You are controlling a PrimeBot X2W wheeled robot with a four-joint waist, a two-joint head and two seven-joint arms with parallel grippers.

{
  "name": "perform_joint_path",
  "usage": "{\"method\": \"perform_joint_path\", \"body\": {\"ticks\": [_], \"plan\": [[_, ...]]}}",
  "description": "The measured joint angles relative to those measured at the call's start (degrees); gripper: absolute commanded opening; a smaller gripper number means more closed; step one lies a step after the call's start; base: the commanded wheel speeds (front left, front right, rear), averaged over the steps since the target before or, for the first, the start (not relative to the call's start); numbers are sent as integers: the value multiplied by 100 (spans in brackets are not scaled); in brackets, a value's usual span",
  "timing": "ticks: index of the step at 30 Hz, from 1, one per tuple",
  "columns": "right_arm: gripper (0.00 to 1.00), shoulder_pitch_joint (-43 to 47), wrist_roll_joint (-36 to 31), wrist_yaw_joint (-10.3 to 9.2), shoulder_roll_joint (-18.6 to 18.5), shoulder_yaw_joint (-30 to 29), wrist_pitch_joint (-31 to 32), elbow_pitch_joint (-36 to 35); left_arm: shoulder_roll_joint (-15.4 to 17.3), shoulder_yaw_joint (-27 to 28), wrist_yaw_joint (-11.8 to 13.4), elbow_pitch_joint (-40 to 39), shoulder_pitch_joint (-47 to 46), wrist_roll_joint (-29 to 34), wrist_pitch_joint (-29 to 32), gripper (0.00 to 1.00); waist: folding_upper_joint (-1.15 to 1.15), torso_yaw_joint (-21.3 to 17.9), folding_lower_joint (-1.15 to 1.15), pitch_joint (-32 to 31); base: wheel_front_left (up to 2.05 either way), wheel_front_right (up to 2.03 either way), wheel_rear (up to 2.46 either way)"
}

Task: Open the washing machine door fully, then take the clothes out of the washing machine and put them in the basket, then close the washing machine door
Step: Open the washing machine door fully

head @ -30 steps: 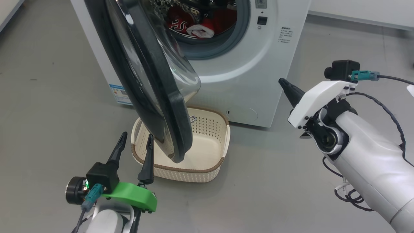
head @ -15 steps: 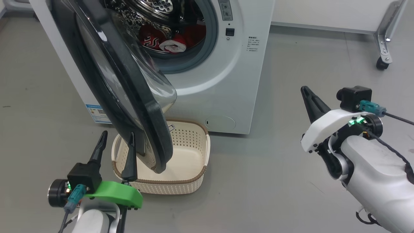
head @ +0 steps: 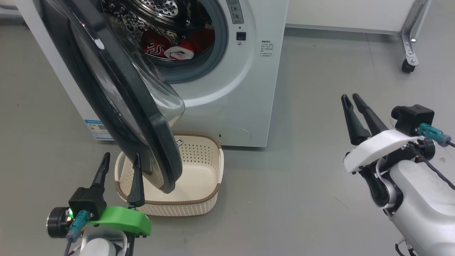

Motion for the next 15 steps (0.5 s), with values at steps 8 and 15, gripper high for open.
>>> {"method": "perform_joint_path", "body": {"ticks": [8,15], "plan": [[100,825,-667,-42,175,-534,0,-456,-1,42,0,11,20,0,0,100,0,-78,0,17,0,0,0],[100,1322,-1201,-42,269,-786,0,-737,-1,43,-1,36,91,2,0,100,0,-109,0,15,0,0,0]]}}
